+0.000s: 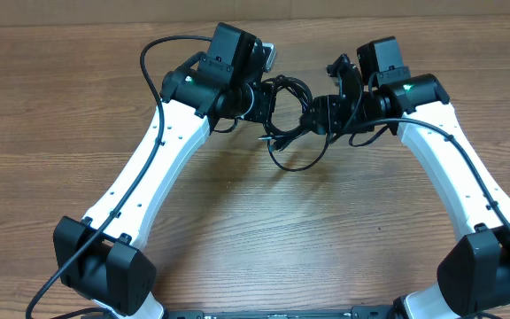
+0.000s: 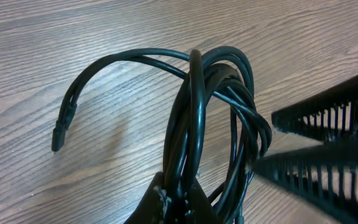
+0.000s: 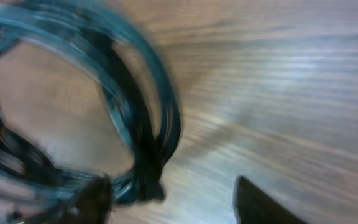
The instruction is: Untangle cables
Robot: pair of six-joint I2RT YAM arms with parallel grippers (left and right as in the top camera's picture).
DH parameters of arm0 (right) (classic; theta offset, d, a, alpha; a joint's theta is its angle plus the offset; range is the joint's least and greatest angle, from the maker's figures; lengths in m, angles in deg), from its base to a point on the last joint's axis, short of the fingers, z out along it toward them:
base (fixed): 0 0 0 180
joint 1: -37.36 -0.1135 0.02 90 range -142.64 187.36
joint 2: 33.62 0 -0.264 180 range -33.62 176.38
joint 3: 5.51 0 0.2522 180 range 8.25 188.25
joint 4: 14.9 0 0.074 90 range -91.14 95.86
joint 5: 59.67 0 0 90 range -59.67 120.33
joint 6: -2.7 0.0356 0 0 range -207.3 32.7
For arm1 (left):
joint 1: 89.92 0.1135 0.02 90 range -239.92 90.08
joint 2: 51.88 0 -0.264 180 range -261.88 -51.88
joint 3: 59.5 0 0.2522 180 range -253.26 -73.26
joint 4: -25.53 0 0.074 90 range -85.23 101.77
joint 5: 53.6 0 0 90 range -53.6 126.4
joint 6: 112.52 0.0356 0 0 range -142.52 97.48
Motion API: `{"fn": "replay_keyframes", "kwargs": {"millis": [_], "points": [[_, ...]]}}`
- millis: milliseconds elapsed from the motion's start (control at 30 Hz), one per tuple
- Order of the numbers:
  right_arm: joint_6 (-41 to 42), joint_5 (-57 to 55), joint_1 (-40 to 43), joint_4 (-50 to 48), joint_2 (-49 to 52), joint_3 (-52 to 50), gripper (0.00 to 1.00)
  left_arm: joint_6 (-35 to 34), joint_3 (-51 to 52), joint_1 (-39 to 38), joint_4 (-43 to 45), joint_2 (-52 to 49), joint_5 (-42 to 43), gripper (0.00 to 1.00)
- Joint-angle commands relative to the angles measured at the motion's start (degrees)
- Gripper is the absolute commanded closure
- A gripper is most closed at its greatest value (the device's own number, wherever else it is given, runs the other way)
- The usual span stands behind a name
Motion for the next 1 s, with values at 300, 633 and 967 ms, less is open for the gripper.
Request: {"fn": "replay_keyframes", "kwargs": {"millis": [300, 633, 967], "points": [[3.4, -2.6, -0.2, -3.1, 0.3, 0.1, 0.83, -0.5, -0.5, -0.2, 0.1, 1.2, 3.5, 0.96], [3.4, 3.2, -0.2, -2.2, 0.3, 0.1, 0.76, -0.5, -0.5, -0.2, 0.0, 1.2, 3.5, 0.96], [3.4, 3.1, -0.2, -1.2, 0.3, 0.1, 0.91, -0.7, -0.5, -0.2, -1.0, 1.2, 3.5, 0.96]]}}
